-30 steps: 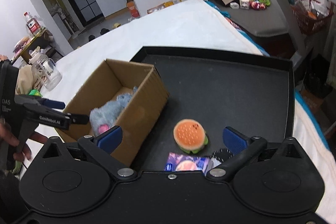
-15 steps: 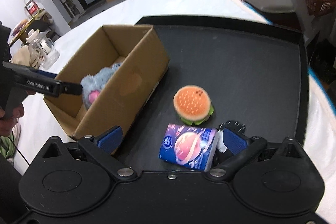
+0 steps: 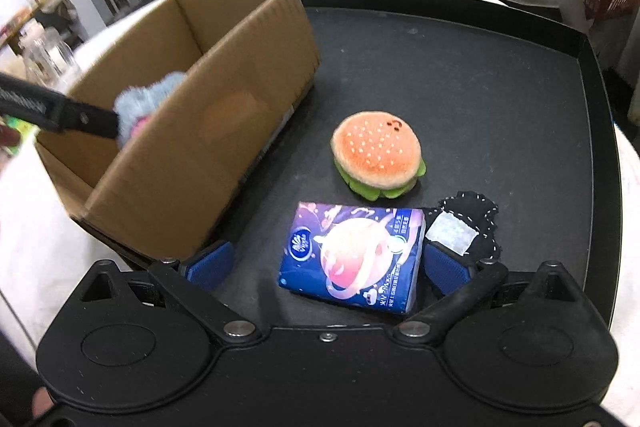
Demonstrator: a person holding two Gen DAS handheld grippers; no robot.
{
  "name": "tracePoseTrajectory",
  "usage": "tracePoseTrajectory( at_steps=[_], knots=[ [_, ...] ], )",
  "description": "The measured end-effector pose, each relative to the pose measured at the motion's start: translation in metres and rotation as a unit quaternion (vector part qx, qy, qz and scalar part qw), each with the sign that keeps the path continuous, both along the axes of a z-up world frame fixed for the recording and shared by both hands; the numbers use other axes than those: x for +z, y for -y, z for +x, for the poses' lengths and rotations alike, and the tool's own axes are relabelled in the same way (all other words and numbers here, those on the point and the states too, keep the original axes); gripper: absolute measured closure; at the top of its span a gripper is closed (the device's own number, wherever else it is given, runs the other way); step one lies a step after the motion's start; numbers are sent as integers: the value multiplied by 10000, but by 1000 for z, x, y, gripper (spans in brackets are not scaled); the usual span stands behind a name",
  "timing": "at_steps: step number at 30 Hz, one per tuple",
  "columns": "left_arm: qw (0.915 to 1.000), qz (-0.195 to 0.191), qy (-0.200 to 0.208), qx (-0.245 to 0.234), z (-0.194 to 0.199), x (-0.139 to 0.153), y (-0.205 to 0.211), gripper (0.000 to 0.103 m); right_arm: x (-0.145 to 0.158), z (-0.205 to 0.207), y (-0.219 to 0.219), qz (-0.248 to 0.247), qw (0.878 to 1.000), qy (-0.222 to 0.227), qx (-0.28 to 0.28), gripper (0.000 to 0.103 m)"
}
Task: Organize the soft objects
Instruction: 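Move the right tool to the blue tissue packet and grasp it, then lift the tissue packet with the right tool and release it into the box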
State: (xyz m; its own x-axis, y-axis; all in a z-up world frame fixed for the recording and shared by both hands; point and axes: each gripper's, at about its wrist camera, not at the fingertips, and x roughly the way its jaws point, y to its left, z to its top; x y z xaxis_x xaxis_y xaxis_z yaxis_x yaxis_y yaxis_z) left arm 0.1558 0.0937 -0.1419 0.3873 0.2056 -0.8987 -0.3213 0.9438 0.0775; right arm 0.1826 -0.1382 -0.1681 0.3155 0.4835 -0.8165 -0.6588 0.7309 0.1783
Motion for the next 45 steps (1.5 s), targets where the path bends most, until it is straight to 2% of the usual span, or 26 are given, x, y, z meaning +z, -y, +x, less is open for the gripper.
tracePoseTrajectory(
  at_steps=[2,3,4,19,33,45],
  knots=[
    [10000,14,-22,-11,-1,-1,1,1,-3,-3,-1,-175,9998,90,-27,12],
    [10000,13,-28,-15,-1,-1,1,2,-5,-3,-1,-271,9996,127,-24,24],
    [10000,14,-28,-15,-1,-1,1,2,-6,-4,0,-349,9992,176,-36,31],
    [10000,-2,41,-63,-8,0,0,3,21,-3,14,-276,9988,403,42,33],
    [9999,49,76,-132,-14,0,-5,9,45,8,-1,-406,9964,734,-109,33],
    [9995,19,116,-281,-19,-2,-7,15,82,9,-28,-446,9914,1223,154,33]
  ],
)
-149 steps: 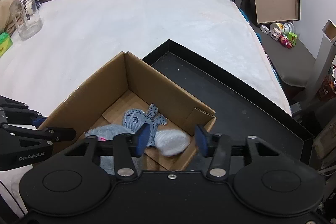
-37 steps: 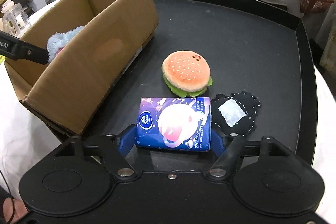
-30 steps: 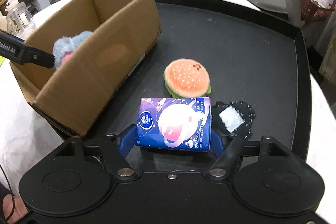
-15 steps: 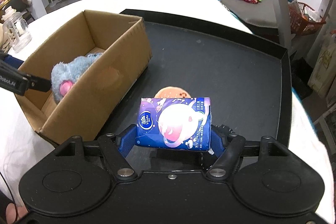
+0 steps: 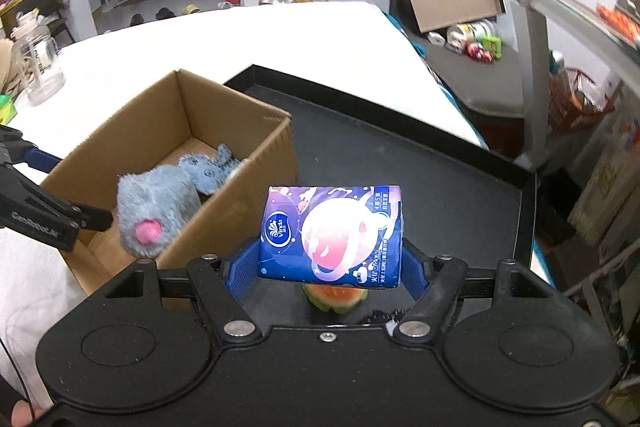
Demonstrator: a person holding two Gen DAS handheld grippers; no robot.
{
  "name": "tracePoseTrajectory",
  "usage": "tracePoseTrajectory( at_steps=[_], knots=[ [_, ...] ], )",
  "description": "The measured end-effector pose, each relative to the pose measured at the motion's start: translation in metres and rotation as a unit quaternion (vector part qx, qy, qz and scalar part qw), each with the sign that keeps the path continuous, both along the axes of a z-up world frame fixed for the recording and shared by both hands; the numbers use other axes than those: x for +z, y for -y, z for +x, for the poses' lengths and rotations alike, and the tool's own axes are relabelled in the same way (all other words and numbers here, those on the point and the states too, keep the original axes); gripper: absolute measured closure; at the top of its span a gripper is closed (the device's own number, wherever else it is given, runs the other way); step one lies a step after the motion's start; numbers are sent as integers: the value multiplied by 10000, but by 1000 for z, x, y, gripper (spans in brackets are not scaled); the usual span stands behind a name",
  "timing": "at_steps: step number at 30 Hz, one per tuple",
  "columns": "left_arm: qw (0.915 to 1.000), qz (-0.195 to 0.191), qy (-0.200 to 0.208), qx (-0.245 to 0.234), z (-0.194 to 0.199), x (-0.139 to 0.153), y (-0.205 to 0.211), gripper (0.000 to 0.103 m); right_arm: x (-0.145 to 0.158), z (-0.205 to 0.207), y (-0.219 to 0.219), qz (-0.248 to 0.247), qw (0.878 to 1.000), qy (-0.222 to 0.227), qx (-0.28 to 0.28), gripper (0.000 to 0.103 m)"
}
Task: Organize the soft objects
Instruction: 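Lift the tissue packet with the right tool and release it into the box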
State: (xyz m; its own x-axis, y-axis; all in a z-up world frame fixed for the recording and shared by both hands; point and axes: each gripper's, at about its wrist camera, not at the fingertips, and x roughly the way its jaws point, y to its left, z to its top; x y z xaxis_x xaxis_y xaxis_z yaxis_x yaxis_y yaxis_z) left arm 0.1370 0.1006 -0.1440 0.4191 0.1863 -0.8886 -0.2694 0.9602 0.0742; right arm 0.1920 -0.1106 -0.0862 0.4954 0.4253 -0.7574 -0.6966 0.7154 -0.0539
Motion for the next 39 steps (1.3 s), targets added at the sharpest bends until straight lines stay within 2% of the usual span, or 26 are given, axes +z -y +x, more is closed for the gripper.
tracePoseTrajectory(
  at_steps=[3,11,15,20,23,26,37,39],
  knots=[
    [10000,4,12,-41,-1,-1,-2,17,5,-1,-6,-14,10000,44,72,33],
    [9998,-155,-21,-81,-4,-8,-11,32,16,-3,-28,-103,9996,126,249,33],
    [9997,-211,-19,-95,-5,-11,-15,35,20,-5,-39,-174,9990,174,382,33],
    [9993,-345,-11,-165,-4,-12,-16,49,26,-5,-54,-204,9982,233,523,33],
    [9984,-522,-37,-221,-2,-12,-16,55,27,-6,-63,-220,9979,249,564,33],
    [9985,-488,-28,-234,0,-10,-15,59,26,-7,-72,-219,9975,202,642,33],
    [9963,-855,120,24,-8,-8,-40,86,22,-16,-109,-208,9939,-10,1087,32],
    [9956,-926,138,40,-9,-9,-43,86,20,-16,-114,-208,9930,-78,1158,32]
  ],
)
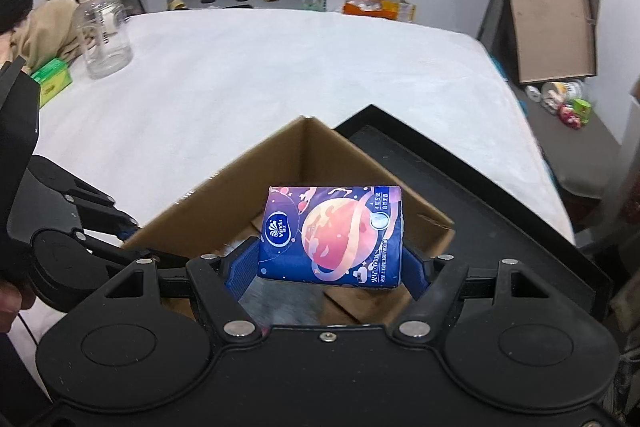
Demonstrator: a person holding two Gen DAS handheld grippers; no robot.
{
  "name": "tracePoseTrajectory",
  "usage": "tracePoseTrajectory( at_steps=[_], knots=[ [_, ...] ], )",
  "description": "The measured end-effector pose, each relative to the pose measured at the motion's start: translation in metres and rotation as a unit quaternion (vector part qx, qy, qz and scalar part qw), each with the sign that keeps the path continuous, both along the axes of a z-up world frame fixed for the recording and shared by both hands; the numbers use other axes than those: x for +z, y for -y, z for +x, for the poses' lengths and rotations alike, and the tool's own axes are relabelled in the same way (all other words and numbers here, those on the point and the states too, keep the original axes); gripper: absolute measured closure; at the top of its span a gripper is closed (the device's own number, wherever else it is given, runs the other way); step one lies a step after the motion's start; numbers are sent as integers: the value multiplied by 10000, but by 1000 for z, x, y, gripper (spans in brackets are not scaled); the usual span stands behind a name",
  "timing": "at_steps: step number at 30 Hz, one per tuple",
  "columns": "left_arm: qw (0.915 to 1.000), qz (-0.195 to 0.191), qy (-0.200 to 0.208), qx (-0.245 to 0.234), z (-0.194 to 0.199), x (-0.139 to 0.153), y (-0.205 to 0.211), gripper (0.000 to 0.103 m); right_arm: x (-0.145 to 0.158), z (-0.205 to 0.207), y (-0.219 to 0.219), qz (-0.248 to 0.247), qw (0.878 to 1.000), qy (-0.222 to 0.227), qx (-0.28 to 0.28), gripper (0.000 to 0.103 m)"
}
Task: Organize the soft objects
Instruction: 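Lift the tissue packet with the right tool and release it into the box, then withdraw the right tool and move it to the black felt heart plush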
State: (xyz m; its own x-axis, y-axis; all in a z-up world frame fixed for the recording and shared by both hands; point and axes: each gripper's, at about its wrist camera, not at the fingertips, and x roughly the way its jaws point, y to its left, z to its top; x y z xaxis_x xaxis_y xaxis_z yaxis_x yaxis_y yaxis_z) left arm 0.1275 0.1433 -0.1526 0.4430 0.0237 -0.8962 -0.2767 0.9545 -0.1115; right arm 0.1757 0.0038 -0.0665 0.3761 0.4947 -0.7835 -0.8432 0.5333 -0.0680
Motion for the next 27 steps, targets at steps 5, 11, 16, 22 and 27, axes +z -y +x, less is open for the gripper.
tracePoseTrajectory(
  at_steps=[5,11,16,22,27],
  knots=[
    [10000,-77,16,42,-2,-2,-2,86,-8,2,-15,-42,9997,-175,179,32],
    [9999,-126,-11,-4,-1,-4,-8,86,-16,5,-29,-98,9991,-307,293,32],
    [9998,-210,-34,36,-2,-4,-11,86,-19,2,-39,-80,9980,-398,478,31],
    [9998,-201,-37,29,-2,-5,-11,86,-17,-3,-41,-74,9978,-269,607,23],
    [9999,-113,-44,27,-3,-5,-7,86,-13,-2,-35,-15,9985,-226,491,20]
  ],
)
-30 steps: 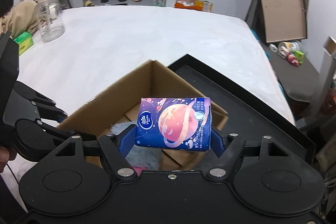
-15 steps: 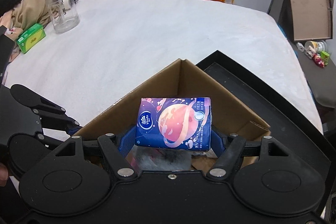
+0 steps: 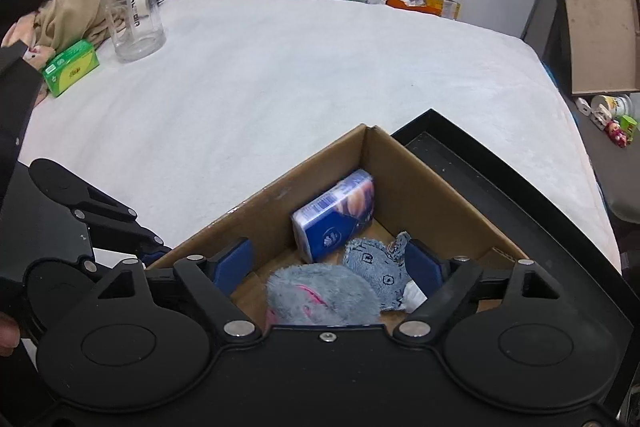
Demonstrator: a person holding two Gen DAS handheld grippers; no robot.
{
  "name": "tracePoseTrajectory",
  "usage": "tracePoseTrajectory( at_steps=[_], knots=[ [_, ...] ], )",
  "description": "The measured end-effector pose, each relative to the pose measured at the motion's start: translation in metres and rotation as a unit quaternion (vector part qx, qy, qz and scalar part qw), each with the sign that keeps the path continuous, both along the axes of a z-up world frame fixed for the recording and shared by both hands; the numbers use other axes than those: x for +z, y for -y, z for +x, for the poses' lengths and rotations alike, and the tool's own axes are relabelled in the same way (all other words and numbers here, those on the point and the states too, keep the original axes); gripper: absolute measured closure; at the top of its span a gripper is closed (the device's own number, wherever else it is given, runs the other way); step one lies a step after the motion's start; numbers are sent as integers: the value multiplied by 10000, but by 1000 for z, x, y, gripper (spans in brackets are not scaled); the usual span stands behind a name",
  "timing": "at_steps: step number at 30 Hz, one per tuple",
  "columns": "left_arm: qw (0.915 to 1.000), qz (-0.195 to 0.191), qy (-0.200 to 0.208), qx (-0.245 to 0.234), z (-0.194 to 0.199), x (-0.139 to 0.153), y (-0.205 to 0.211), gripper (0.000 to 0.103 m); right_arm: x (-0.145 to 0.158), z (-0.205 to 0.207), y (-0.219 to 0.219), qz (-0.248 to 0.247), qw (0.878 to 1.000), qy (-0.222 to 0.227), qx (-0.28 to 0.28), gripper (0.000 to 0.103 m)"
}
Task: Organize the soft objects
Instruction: 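Withdraw the right tool and move it to the black felt heart plush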
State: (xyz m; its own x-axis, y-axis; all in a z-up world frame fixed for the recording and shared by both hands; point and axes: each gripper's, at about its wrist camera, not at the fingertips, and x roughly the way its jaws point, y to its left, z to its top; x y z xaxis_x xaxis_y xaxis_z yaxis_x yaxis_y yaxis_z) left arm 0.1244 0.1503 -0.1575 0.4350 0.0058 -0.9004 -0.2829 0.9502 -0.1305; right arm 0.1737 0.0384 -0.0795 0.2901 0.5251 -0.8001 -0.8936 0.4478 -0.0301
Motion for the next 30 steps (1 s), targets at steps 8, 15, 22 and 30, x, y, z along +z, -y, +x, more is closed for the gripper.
tracePoseTrajectory(
  at_steps=[8,15,22,30],
  knots=[
    [9999,128,-106,0,3,1,7,86,6,-7,9,66,9999,78,50,20],
    [9989,420,-185,-34,8,3,17,84,9,-4,27,204,9997,88,-90,19],
    [9968,721,-315,-101,13,2,25,72,11,5,50,384,9987,16,-344,16],
    [9957,867,-297,-126,19,7,31,48,14,12,72,542,9969,68,-563,11]
  ],
)
